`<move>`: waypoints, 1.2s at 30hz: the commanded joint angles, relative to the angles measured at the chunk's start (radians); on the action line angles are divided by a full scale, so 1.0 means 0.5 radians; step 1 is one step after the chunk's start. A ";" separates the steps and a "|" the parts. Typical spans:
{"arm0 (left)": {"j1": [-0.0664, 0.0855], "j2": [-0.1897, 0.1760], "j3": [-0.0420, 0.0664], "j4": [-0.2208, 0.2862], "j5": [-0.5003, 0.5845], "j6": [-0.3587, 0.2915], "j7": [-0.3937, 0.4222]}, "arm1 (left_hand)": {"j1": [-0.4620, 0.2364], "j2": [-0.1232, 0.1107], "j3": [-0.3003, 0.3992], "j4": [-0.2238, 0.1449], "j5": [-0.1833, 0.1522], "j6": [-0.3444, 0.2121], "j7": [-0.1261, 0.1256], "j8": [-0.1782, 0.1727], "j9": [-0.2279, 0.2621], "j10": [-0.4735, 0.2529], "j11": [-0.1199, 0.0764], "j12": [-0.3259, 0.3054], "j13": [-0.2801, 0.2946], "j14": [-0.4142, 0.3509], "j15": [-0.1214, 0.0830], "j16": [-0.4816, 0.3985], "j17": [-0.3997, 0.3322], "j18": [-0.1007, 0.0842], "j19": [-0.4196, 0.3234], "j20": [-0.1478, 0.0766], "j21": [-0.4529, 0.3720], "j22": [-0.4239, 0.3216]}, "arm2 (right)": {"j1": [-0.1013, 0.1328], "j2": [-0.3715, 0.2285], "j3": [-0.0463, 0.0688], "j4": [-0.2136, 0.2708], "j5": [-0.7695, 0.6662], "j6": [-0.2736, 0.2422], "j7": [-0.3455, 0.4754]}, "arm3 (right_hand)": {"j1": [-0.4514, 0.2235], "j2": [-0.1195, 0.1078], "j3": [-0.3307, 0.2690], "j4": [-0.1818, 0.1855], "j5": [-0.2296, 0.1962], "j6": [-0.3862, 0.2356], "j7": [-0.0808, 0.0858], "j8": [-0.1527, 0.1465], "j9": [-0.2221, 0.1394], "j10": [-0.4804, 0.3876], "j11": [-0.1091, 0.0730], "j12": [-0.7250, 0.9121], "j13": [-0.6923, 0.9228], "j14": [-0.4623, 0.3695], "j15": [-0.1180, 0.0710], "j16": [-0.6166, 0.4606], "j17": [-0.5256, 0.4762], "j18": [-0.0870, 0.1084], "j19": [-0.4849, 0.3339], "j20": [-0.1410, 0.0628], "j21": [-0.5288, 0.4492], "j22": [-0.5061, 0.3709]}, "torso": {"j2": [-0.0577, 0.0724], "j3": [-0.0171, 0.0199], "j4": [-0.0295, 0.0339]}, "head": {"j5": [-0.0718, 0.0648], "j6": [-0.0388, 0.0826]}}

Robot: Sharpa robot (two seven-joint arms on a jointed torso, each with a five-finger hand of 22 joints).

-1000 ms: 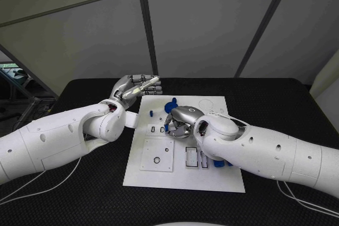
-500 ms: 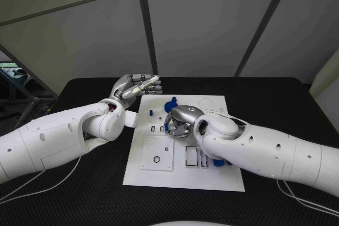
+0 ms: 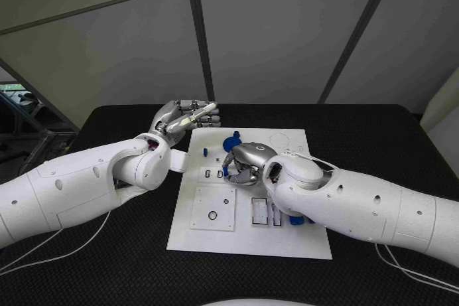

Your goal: Assemble the parts on the task board

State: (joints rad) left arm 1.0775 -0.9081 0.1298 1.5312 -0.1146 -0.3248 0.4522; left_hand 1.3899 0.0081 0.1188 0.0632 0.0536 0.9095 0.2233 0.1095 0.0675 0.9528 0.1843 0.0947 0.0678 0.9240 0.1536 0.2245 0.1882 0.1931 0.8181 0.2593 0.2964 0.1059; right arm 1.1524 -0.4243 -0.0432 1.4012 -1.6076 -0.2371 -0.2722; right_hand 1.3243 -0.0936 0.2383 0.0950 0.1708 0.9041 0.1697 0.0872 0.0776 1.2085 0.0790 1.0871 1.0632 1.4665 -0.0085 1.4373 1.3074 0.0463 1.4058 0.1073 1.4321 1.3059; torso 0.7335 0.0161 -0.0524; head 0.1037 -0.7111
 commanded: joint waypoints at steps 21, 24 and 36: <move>0.003 -0.006 0.001 -0.017 -0.013 0.012 -0.001 | -0.003 0.017 -0.010 -0.019 -0.001 0.010 0.004 -0.013 0.000 0.015 0.002 -0.014 -0.001 0.057 -0.020 -0.004 0.003 -0.015 0.091 -0.013 0.049 0.016 | -0.013 -0.192 -0.002 0.233 0.078 -0.556 0.207 | -0.044 -0.062 -0.120 0.070 0.022 -0.116 0.021 -0.001 -0.005 -0.029 0.023 -0.001 -0.020 0.100 0.039 -0.031 0.028 0.035 -0.033 0.024 -0.029 -0.036 | -0.004 0.0000 -0.003 | -0.004 0.017; 0.003 -0.008 0.001 -0.029 -0.049 0.007 -0.027 | -0.010 0.018 -0.017 -0.026 -0.002 0.025 -0.008 -0.011 0.000 0.049 -0.017 -0.005 0.003 0.160 -0.052 0.032 0.024 -0.016 0.240 -0.054 0.138 0.051 | -0.011 -0.261 -0.001 0.304 0.160 -0.584 0.331 | -0.038 -0.059 -0.123 0.070 0.020 -0.113 0.020 0.003 -0.004 -0.023 0.022 0.007 -0.013 0.100 0.039 -0.034 0.025 0.035 -0.035 0.024 -0.031 -0.040 | -0.007 -0.0003 -0.005 | -0.003 0.027; 0.004 -0.060 0.001 -0.072 -0.702 0.193 -0.688 | -0.325 -0.013 -0.267 0.272 0.006 0.186 -0.166 0.105 0.061 0.626 -0.239 0.512 0.326 1.048 -0.309 1.687 1.509 -0.090 0.945 -0.329 1.127 0.858 | 0.097 -0.712 0.086 0.563 0.846 -0.108 0.601 | 0.137 0.043 -0.063 -0.006 0.157 0.043 -0.011 0.113 0.027 -0.076 -0.010 -0.062 -0.091 0.073 0.010 -0.113 -0.075 0.073 -0.148 0.000 -0.141 -0.213 | -0.025 -0.0045 -0.002 | 0.001 0.041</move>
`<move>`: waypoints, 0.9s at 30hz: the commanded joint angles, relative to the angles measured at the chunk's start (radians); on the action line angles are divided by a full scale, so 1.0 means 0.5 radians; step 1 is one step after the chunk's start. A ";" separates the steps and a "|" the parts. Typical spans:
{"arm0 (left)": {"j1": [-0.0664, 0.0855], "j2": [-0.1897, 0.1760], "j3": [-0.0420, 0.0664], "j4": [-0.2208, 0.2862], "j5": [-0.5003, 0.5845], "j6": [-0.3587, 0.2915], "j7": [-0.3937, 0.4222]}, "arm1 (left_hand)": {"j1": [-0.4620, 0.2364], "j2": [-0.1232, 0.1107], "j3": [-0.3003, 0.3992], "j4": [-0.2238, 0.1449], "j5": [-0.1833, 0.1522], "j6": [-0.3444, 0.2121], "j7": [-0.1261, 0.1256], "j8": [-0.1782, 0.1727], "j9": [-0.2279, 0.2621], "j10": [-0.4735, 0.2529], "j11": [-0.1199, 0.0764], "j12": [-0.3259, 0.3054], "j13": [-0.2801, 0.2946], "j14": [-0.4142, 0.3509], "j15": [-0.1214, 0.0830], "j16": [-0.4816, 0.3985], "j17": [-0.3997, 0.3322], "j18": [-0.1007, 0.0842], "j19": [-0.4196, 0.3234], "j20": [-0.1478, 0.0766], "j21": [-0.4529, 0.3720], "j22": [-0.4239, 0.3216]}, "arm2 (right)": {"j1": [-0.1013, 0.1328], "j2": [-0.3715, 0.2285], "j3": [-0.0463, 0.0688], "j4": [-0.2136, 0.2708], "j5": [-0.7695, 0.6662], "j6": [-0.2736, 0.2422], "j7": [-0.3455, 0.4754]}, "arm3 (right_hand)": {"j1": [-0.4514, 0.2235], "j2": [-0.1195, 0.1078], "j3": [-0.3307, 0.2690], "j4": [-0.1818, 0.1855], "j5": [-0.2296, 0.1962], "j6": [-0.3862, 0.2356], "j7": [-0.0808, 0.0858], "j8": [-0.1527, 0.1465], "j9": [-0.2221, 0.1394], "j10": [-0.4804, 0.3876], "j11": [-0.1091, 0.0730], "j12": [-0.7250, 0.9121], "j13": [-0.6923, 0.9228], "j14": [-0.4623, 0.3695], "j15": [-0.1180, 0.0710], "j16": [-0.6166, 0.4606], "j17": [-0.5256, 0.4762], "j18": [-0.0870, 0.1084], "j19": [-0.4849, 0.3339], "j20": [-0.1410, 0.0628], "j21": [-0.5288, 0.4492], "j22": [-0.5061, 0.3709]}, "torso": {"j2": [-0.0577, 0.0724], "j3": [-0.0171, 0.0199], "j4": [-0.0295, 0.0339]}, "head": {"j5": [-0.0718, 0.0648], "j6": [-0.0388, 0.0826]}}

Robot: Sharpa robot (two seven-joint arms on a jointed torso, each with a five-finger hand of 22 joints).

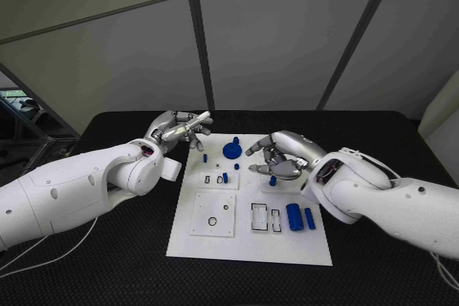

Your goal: Assemble the parts on the task board

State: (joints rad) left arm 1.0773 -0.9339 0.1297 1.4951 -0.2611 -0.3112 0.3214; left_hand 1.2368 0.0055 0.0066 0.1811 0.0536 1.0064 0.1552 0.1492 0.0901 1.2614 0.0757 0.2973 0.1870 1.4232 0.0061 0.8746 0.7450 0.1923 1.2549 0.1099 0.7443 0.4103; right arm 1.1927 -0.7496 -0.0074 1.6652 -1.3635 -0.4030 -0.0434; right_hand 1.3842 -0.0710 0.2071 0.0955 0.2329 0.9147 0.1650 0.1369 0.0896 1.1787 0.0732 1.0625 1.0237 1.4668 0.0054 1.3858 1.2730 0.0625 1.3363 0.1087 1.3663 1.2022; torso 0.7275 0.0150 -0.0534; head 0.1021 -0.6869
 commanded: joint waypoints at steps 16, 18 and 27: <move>0.232 0.081 -0.068 -0.004 -1.444 0.809 -1.446 | -0.064 0.127 -0.399 0.213 -0.003 -0.022 -0.144 0.589 0.465 -0.038 -0.129 1.491 1.384 0.275 -0.111 1.356 1.598 -0.246 0.297 -0.096 1.261 1.587 | 0.065 -0.259 0.092 -0.169 0.954 0.019 0.336 | 0.057 -0.046 0.114 -0.008 0.069 0.074 0.005 0.069 -0.005 -0.376 0.029 -0.923 -0.875 -0.483 0.006 -1.332 -1.281 0.244 -0.804 0.021 -1.014 -1.204 | -0.073 0.0019 0.008 | -0.003 -0.056; 0.276 0.120 -0.104 -0.018 -1.471 0.838 -1.514 | -0.082 0.140 -0.423 0.215 -0.004 -0.029 -0.152 0.629 0.510 -0.036 -0.135 1.514 1.411 0.271 -0.115 1.347 1.586 -0.243 0.287 -0.101 1.258 1.580 | 0.068 -0.254 0.093 -0.215 0.970 -0.005 0.347 | 0.060 -0.043 0.149 0.000 0.070 0.078 0.012 0.073 -0.011 -0.323 0.042 -1.091 -1.067 -0.466 0.019 -1.528 -1.352 0.246 -0.786 0.032 -1.147 -1.295 | -0.078 0.0019 0.010 | 0.001 -0.061; 0.395 0.270 -0.233 -0.091 -1.550 0.951 -1.650 | -0.176 0.164 -0.518 0.221 -0.007 -0.083 -0.160 0.716 0.640 -0.065 -0.142 1.507 1.413 0.265 -0.121 1.332 1.569 -0.240 0.270 -0.106 1.255 1.577 | 0.074 -0.230 0.095 -0.307 0.990 -0.043 0.381 | 0.040 -0.093 0.206 0.015 0.065 0.106 0.048 0.039 -0.030 -0.186 0.081 -1.514 -1.562 -0.582 0.108 -2.180 -1.687 0.249 -0.870 0.115 -1.582 -1.573 | -0.083 0.0057 0.007 | 0.018 -0.085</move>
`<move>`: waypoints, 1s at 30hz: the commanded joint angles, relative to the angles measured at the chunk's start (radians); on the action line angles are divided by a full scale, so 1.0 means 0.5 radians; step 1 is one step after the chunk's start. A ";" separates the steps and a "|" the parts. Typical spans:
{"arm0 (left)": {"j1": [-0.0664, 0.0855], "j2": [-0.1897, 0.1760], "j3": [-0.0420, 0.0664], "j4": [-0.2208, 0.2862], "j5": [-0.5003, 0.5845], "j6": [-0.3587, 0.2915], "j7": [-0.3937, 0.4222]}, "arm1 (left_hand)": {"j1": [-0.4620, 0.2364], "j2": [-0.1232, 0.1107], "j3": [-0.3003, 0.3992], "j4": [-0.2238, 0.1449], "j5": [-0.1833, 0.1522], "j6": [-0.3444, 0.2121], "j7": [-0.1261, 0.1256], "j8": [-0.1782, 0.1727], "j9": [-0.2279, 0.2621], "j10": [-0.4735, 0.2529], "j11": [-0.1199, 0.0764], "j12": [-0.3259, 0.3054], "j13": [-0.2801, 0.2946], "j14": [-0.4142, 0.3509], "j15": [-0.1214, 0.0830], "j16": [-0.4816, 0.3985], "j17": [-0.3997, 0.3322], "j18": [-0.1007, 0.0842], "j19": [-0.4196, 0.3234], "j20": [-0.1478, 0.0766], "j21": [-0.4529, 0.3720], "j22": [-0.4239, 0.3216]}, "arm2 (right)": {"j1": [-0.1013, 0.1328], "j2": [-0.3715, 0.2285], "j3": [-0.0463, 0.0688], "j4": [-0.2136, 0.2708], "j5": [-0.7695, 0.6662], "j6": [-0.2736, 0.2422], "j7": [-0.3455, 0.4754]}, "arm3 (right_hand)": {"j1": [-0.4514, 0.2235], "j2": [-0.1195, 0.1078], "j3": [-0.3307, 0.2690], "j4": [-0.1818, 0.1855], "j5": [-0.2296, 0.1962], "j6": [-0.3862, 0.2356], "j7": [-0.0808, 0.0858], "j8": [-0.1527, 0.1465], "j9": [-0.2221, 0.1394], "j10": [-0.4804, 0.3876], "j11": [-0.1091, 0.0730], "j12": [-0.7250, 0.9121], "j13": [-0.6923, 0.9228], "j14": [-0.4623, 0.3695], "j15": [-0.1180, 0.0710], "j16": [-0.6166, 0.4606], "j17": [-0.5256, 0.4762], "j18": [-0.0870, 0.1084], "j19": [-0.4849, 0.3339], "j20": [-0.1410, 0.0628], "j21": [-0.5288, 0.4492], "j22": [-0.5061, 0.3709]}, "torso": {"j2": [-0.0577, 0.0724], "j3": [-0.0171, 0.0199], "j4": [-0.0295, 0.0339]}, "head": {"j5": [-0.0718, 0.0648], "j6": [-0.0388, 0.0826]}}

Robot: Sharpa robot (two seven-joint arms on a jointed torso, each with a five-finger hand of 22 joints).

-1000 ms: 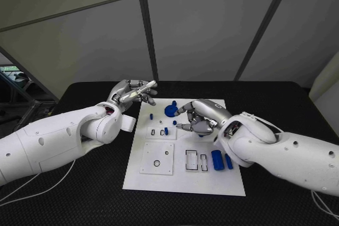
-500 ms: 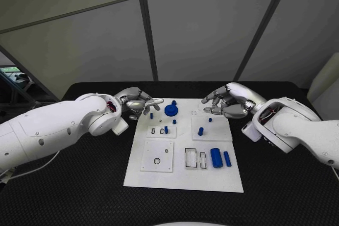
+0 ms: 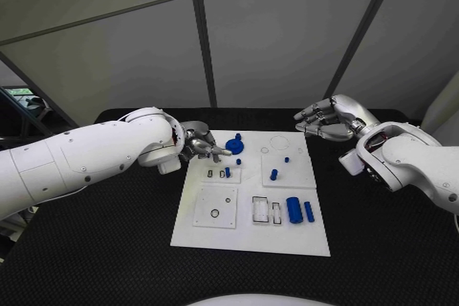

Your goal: Assemble the parts on the task board

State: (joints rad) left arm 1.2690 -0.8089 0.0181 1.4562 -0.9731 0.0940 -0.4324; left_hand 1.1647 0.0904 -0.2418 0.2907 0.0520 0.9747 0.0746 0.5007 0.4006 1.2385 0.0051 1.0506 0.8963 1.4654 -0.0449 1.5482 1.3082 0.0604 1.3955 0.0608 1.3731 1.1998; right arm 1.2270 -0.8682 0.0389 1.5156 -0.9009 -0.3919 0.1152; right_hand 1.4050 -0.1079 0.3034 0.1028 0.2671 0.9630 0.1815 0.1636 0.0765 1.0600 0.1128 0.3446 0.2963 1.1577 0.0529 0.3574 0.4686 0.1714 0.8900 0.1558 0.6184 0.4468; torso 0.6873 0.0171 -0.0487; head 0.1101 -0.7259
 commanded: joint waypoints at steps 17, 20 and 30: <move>0.090 0.208 -0.142 -0.137 -0.161 0.207 -0.179 | -0.026 -0.013 -0.052 -0.009 -0.003 -0.054 0.003 0.037 0.072 -0.054 0.001 -0.036 -0.041 0.173 -0.017 -0.030 0.425 0.029 -0.028 -0.008 -0.016 -0.021 | 0.007 0.051 0.002 -0.053 0.064 -0.054 0.060 | -0.010 -0.014 -0.009 -0.036 0.011 0.014 0.025 -0.061 -0.009 0.132 0.025 -0.244 -0.395 0.112 0.044 -0.465 -0.298 0.021 0.128 0.052 -0.373 -0.271 | 0.002 0.0010 -0.005 | 0.024 -0.025; 0.093 0.228 -0.148 -0.149 -0.160 0.215 -0.180 | 0.004 -0.011 -0.050 -0.014 -0.002 -0.066 0.005 0.044 0.090 -0.060 0.003 -0.040 -0.042 0.173 -0.016 -0.031 0.424 0.029 -0.029 -0.007 -0.015 -0.019 | 0.007 0.057 0.002 -0.059 0.058 -0.047 0.052 | -0.010 -0.012 -0.010 -0.037 0.012 0.017 0.027 -0.060 -0.008 0.135 0.025 -0.244 -0.399 0.117 0.044 -0.468 -0.301 0.021 0.133 0.052 -0.377 -0.274 | 0.003 -0.0018 -0.004 | 0.017 -0.030; 0.095 0.268 -0.155 -0.165 -0.158 0.260 -0.186 | 0.034 -0.006 -0.048 -0.017 -0.002 -0.076 0.006 0.054 0.112 -0.059 0.004 -0.036 -0.034 0.177 -0.015 -0.022 0.437 0.026 -0.023 -0.006 -0.007 -0.002 | 0.007 0.075 0.002 -0.072 0.051 -0.023 0.035 | -0.016 -0.012 -0.014 -0.036 0.017 0.017 0.032 -0.062 -0.008 0.132 0.030 -0.250 -0.411 0.118 0.048 -0.480 -0.309 0.020 0.137 0.054 -0.390 -0.283 | 0.003 -0.0002 0.003 | 0.004 -0.039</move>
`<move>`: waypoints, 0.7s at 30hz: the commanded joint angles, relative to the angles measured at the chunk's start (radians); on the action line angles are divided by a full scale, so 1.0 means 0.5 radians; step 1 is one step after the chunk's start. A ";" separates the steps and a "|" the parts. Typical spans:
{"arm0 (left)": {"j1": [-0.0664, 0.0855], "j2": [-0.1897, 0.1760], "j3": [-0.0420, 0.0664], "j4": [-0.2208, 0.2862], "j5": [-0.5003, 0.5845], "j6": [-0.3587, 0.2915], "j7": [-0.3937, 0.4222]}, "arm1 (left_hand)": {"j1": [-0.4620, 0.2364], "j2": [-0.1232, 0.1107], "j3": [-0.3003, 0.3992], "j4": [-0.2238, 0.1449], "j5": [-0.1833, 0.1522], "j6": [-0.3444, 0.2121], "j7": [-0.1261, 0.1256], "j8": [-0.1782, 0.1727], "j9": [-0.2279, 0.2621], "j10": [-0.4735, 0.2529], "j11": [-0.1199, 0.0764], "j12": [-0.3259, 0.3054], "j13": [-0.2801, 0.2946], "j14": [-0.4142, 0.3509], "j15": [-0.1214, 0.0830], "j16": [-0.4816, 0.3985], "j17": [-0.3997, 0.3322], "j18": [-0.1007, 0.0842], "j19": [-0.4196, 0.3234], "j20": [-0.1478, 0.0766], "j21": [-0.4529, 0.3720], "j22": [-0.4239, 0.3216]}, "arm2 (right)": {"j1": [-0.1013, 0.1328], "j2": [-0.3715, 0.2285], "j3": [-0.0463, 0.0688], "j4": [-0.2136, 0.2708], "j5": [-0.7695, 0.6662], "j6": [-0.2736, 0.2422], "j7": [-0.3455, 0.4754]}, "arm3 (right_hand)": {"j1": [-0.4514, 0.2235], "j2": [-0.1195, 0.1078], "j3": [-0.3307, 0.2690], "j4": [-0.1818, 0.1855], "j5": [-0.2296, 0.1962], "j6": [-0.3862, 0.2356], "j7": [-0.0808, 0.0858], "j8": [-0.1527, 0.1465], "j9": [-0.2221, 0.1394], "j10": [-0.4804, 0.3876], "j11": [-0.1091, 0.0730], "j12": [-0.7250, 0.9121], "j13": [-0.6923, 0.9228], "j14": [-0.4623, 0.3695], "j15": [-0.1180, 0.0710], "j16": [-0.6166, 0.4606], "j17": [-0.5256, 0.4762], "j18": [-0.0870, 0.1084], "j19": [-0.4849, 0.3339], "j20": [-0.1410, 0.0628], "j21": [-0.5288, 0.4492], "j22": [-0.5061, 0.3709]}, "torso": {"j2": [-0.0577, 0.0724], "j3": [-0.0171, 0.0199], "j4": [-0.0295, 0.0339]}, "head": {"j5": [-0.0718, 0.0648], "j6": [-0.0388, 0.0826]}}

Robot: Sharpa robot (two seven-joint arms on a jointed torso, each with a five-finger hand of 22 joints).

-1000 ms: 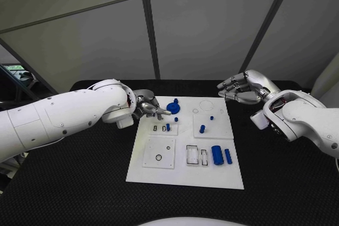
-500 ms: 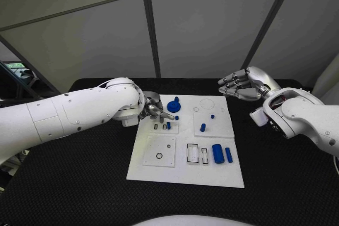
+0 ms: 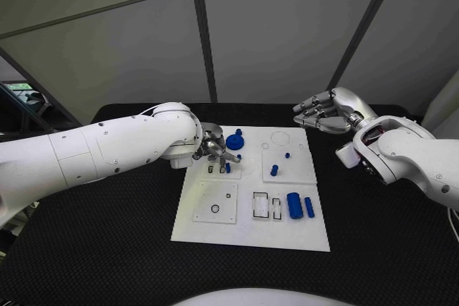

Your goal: Assemble the parts on the task board

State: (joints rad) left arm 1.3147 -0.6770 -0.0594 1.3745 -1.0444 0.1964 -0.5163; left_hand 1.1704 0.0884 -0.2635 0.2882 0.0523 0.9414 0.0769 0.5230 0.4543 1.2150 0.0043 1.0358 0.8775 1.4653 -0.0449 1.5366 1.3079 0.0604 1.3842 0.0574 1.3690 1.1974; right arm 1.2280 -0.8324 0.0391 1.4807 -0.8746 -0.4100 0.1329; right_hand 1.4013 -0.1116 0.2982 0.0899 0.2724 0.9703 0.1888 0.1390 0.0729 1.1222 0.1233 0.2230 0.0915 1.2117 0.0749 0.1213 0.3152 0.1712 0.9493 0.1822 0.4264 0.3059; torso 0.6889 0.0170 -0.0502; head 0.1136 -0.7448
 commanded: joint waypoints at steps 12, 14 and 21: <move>0.004 0.008 -0.002 0.005 -0.013 0.086 -0.021 | 0.064 0.009 0.003 -0.019 -0.001 -0.021 0.002 0.020 0.031 -0.018 0.006 -0.012 -0.001 0.181 -0.014 0.007 0.447 0.023 0.006 0.003 0.010 0.021 | 0.005 0.015 0.002 -0.019 -0.029 0.034 -0.022 | -0.006 0.001 -0.002 -0.013 0.018 0.005 0.021 -0.012 0.000 0.008 0.010 -0.009 -0.010 0.013 0.005 -0.016 -0.008 0.021 0.022 0.002 -0.017 -0.009 | -0.001 0.0008 0.003 | -0.008 -0.001; 0.004 0.011 -0.002 0.004 -0.013 0.095 -0.022 | 0.071 0.012 0.005 -0.020 -0.001 -0.023 0.002 0.022 0.036 -0.020 0.006 -0.013 -0.002 0.183 -0.014 0.012 0.453 0.022 0.010 0.003 0.014 0.030 | 0.004 0.017 0.002 -0.026 -0.033 0.043 -0.028 | -0.004 0.002 -0.001 -0.014 0.021 0.006 0.021 -0.012 0.000 0.008 0.011 -0.010 -0.013 0.013 0.005 -0.019 -0.010 0.021 0.023 0.003 -0.020 -0.011 | -0.001 -0.0008 0.003 | -0.013 -0.004; 0.004 0.022 -0.002 -0.007 -0.012 0.105 -0.024 | 0.108 0.021 0.014 -0.031 0.000 -0.032 0.002 0.030 0.057 -0.022 0.006 -0.015 -0.002 0.185 -0.014 0.016 0.459 0.020 0.013 0.003 0.019 0.039 | 0.004 0.026 0.002 -0.038 -0.041 0.058 -0.036 | -0.002 0.002 -0.001 -0.016 0.022 0.006 0.021 -0.012 0.000 0.007 0.011 -0.012 -0.017 0.012 0.006 -0.023 -0.012 0.020 0.023 0.003 -0.024 -0.014 | 0.000 0.0016 0.004 | -0.014 -0.011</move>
State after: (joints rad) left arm 1.3150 -0.6684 -0.0604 1.3724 -1.0451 0.2311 -0.5206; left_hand 1.2163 0.1000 -0.2548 0.2795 0.0524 0.9342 0.0768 0.5315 0.4809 1.2114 0.0078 1.0293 0.8766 1.4653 -0.0449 1.5415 1.3078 0.0604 1.3843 0.0574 1.3731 1.2163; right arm 1.2280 -0.8209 0.0391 1.4616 -0.8868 -0.3943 0.1174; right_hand 1.4014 -0.1115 0.2981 0.0898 0.2782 0.9732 0.1916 0.1390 0.0730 1.1221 0.1232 0.2231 0.0844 1.2116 0.0749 0.1160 0.3102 0.1712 0.9529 0.1859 0.4209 0.3002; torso 0.6889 0.0170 -0.0485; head 0.1061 -0.7493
